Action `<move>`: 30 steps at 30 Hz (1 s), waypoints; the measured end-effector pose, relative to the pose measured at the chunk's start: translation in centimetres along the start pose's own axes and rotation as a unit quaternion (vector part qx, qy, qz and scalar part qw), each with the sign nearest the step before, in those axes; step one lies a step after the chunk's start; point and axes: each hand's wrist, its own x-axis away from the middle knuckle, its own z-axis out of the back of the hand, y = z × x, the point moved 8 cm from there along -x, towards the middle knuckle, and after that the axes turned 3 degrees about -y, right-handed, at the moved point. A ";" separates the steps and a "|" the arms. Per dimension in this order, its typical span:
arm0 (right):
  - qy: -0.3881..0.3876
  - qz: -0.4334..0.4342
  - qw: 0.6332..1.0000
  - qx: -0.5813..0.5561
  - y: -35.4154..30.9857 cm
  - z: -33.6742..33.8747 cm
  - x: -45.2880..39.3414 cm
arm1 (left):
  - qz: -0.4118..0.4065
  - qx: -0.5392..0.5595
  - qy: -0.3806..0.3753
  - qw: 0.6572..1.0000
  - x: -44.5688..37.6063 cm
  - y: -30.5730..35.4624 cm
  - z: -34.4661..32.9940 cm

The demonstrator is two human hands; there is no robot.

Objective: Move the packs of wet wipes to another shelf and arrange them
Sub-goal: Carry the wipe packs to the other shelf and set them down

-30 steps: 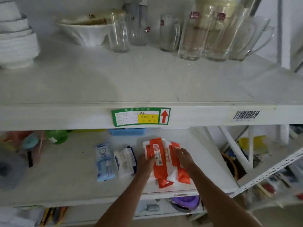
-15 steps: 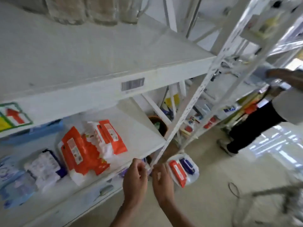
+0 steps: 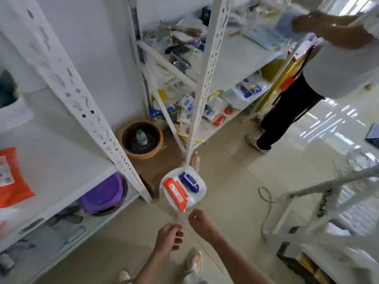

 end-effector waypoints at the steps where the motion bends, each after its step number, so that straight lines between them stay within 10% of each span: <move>1: -0.007 -0.009 1.000 0.001 0.8 0.8 -1.1 | 0.016 0.012 0.005 1.000 -0.2 0.1 -0.3; 30: -0.035 0.033 0.968 0.246 4.5 5.1 -38.2 | 0.141 -0.097 0.337 0.926 -32.7 0.9 -2.1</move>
